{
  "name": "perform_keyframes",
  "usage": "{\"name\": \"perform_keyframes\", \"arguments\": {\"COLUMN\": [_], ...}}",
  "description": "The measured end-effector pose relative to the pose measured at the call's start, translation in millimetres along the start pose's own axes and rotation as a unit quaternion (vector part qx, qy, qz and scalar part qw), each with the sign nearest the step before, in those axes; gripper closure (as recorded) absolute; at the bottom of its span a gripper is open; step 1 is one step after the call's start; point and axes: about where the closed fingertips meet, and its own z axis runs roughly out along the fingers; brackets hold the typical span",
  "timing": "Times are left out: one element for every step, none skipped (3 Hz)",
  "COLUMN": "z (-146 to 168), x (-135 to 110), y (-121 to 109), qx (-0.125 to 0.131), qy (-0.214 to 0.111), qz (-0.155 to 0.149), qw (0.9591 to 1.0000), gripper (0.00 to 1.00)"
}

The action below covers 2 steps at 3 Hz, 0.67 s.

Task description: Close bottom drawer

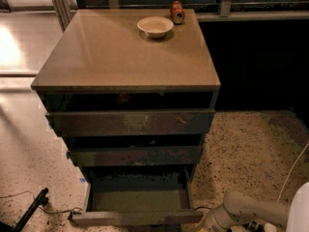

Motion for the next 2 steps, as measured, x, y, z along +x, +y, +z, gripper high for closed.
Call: {"name": "perform_keyframes", "arguments": {"z": [30, 69], "x": [26, 51], "y": [2, 1], "qx": [-0.032, -0.054], "qy": [-0.006, 0.014], "qz": [0.019, 0.043], "qw": [0.9993, 0.9975], "gripper": [1.00, 1.00]}}
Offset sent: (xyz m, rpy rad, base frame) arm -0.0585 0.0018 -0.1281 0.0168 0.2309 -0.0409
